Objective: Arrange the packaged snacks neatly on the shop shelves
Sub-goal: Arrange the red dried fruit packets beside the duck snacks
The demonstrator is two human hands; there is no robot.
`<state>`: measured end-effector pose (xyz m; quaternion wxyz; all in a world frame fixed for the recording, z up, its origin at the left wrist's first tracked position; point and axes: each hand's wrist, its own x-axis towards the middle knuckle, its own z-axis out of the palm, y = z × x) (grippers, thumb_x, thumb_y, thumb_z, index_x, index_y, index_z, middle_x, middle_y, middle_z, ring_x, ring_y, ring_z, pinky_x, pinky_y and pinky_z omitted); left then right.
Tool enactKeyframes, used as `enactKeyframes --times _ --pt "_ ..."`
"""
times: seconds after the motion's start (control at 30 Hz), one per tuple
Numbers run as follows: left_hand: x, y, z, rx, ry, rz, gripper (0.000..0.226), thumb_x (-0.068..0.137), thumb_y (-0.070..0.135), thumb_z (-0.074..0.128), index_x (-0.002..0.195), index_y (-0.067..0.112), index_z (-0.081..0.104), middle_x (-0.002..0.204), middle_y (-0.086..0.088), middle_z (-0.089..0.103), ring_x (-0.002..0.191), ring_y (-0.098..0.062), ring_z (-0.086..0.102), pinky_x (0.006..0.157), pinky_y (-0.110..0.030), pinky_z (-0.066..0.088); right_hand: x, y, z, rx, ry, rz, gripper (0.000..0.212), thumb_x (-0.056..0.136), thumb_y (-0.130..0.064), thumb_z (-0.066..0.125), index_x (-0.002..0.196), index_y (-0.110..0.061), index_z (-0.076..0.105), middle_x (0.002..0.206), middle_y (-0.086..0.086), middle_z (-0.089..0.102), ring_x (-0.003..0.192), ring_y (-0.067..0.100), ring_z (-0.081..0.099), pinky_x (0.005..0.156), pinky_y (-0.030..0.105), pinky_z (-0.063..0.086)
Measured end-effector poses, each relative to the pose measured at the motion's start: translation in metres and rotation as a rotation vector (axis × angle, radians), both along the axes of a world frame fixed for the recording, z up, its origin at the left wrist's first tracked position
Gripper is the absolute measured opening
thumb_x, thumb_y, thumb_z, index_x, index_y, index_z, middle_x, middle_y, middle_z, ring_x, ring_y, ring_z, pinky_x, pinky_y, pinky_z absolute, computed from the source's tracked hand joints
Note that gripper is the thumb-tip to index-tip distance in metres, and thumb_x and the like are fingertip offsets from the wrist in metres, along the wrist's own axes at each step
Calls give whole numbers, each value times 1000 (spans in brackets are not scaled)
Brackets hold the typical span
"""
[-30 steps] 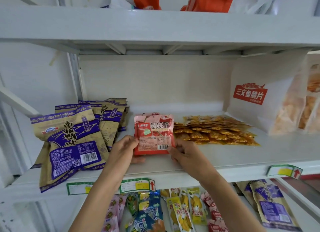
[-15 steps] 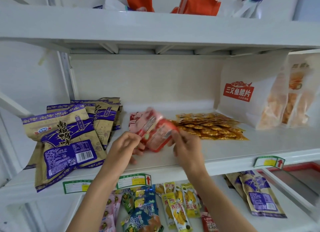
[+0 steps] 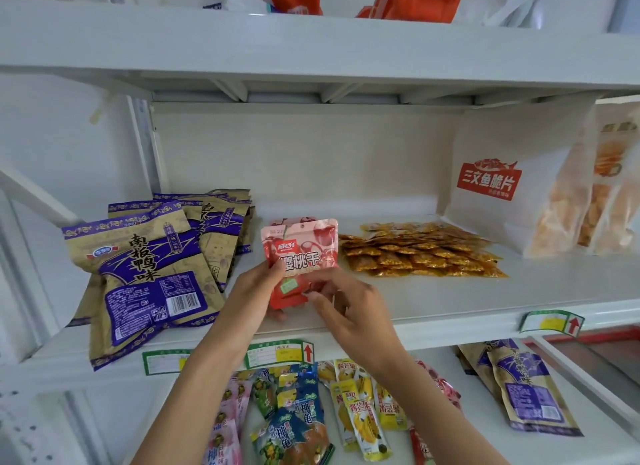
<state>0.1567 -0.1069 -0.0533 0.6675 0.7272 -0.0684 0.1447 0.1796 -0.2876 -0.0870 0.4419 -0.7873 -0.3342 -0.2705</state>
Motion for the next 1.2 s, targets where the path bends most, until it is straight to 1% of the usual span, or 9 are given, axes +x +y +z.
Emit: enactKeyframes --times 0.17,0.3,0.4,0.47,0.57,0.73,0.83,1.07,1.2 --pt "2 3 -9 122 -12 45 30 104 46 52 117 26 71 101 9 79 83 -3 72 73 -28 58 7 -14 11 -204 152 -411 32 97 -53 66 108 -31 45 70 -12 58 63 8 58 55 30 45" --pt "10 6 -14 226 -84 152 26 104 38 57 119 20 69 108 7 74 99 -12 72 91 -39 59 15 -10 14 -493 149 -459 46 91 -75 56 95 -30 46 81 -8 63 76 20 62 71 34 53" --pt "16 0 -13 248 -111 209 32 99 29 68 129 25 57 108 13 68 99 -6 68 74 -10 52 23 -5 18 -592 119 -481 49 91 -77 50 92 -29 45 84 -1 63 80 26 60 71 35 48" --pt "18 1 -17 364 -159 310 48 96 28 73 138 27 49 112 12 62 98 3 60 73 -5 44 26 -4 24 -629 145 -477 51 93 -75 50 83 -24 49 78 -1 61 77 25 59 67 33 44" --pt "20 3 -25 477 -254 408 65 92 24 78 146 28 42 131 -1 47 114 -6 51 93 -22 45 26 2 26 -672 163 -517 51 95 -72 51 78 -23 50 79 1 59 82 28 61 67 33 41" --pt "16 0 -28 825 -345 412 53 87 17 80 135 29 59 129 -5 53 124 -30 51 96 -43 50 30 7 25 -690 102 -525 57 96 -71 47 72 -20 54 71 0 58 71 27 57 61 32 40" --pt "9 -7 -26 994 -348 465 64 81 22 80 141 32 58 148 -9 45 138 -37 43 102 -59 49 30 3 20 -674 68 -474 53 97 -68 47 68 -23 45 65 -4 55 64 23 54 57 31 38" --pt "17 7 -36 1182 -420 367 30 94 41 63 119 32 75 134 -8 62 134 -39 47 101 -64 46 8 -34 23 -556 153 -243 28 101 -44 58 78 -32 48 64 -10 54 60 10 52 58 34 43" --pt "20 10 -39 1231 -475 343 56 95 55 40 143 32 61 146 -7 54 136 -39 48 101 -68 46 -3 -112 36 -556 18 -363 16 104 -40 54 89 -34 56 70 -20 54 65 -5 51 57 21 36"
